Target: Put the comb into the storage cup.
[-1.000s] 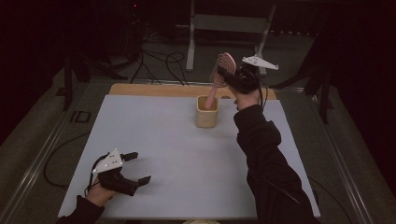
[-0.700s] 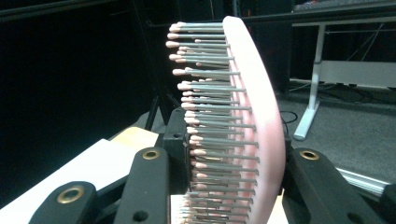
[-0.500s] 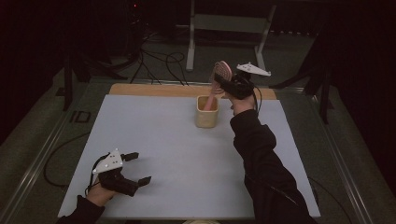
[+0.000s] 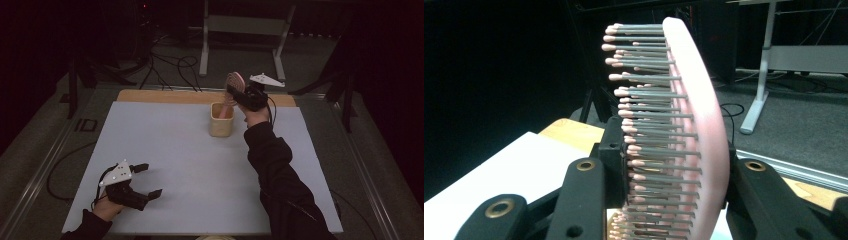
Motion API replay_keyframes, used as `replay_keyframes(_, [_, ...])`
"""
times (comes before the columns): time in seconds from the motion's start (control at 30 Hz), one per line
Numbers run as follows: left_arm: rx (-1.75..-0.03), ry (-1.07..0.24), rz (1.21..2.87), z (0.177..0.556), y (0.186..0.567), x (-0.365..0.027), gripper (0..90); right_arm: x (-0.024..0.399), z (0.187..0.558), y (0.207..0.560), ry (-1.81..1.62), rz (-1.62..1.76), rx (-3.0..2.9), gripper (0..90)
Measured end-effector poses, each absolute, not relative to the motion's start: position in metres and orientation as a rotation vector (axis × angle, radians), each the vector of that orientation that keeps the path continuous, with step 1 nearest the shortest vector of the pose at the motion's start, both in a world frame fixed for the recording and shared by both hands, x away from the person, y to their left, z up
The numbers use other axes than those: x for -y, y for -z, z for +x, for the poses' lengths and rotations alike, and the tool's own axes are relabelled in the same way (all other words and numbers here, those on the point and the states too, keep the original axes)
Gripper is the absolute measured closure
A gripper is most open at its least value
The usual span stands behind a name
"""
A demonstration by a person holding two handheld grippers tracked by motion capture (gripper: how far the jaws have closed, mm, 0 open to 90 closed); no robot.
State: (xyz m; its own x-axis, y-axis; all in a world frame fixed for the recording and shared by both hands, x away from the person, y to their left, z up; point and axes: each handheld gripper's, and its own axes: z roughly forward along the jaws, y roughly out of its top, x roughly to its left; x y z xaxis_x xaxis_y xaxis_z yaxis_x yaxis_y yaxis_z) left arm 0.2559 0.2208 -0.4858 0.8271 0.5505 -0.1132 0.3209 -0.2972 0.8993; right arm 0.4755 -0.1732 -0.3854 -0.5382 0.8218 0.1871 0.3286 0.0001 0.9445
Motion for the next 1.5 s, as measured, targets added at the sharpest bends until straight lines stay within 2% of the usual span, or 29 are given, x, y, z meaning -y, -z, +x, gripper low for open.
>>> replay_keyframes(0.83, [-0.652, -0.261, 1.911, 0.256, 0.487, -0.221, 0.0, 0.177, 0.478, 0.414, -1.601, 1.249, -1.882, 64.0])
replay_keyframes(1.5, [-0.649, -0.259, 1.910, 0.256, 0.487, -0.221, 0.0, 0.186, 0.482, 0.420, -1.593, 1.288, -1.908, 63.1])
